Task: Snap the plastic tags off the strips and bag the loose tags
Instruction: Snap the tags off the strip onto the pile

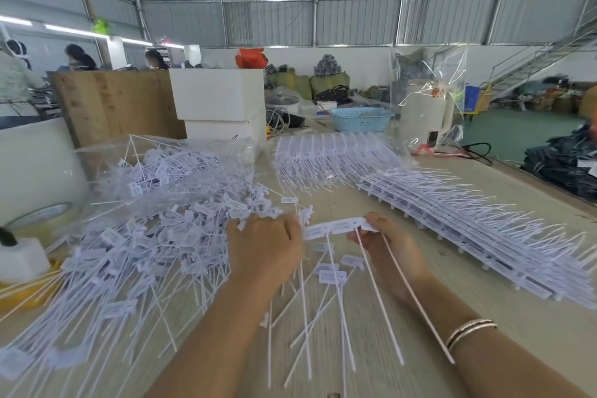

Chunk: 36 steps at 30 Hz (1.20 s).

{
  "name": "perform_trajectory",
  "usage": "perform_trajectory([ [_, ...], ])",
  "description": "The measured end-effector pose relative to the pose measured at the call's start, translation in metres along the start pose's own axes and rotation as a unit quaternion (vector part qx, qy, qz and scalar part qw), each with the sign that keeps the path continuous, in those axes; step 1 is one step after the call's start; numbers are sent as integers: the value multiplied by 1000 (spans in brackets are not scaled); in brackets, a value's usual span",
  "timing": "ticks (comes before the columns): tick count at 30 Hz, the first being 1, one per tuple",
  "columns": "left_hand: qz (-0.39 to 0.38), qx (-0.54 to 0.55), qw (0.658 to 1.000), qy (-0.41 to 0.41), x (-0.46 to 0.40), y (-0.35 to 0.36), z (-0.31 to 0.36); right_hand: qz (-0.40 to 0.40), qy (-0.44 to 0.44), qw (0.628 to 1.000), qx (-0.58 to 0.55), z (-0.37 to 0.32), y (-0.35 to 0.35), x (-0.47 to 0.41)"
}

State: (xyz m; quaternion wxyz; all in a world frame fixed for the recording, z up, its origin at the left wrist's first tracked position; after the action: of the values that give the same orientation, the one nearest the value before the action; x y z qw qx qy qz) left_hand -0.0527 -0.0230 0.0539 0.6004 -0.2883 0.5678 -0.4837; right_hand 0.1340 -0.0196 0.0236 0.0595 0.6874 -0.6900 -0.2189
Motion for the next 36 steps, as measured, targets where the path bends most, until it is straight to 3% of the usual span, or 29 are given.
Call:
perform_trajectory([
  [3, 27, 51, 998, -11, -1, -1, -2, -54, -11, 998, -40, -2, 2, 1],
  [5, 46, 155, 984, 71, 1, -2, 6, -71, -10, 997, -37, 0, 2, 0],
  [8, -1, 266, 954, 137, 7, 1, 22, -86, -15, 996, 17, 6, 0, -1],
  [13, 48, 256, 958, 122, 8, 7, 25, -124, -17, 982, 141, 3, 1, 4],
  [19, 0, 311, 946, 94, 6, 15, 25, -139, -52, 963, 223, -3, 16, 13],
  [27, 54, 402, 913, 32, 3, 19, 29, -68, -132, 944, 295, -6, 25, 18],
  [31, 68, 460, 885, -28, 0, 17, 24, -16, -166, 954, 250, -9, 20, 16],
  [33, 88, 471, 877, -43, -3, 14, 14, 42, -158, 962, 219, -13, 8, 12],
  [36, 84, 426, 901, 7, 2, 12, 16, 74, -85, 952, 286, -9, -4, 7],
])
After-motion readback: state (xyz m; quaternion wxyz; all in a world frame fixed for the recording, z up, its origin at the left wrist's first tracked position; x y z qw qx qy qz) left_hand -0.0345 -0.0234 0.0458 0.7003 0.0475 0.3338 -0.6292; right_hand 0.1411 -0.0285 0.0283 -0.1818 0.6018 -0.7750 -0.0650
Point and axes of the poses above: each hand's wrist, its own x-axis away from the middle knuckle, its own y-axis out of the palm, z = x × y, the point moved 2 cm from there along -x, towards the middle knuckle, and after that the axes turned 5 degrees about x, right-handed, at the moved point
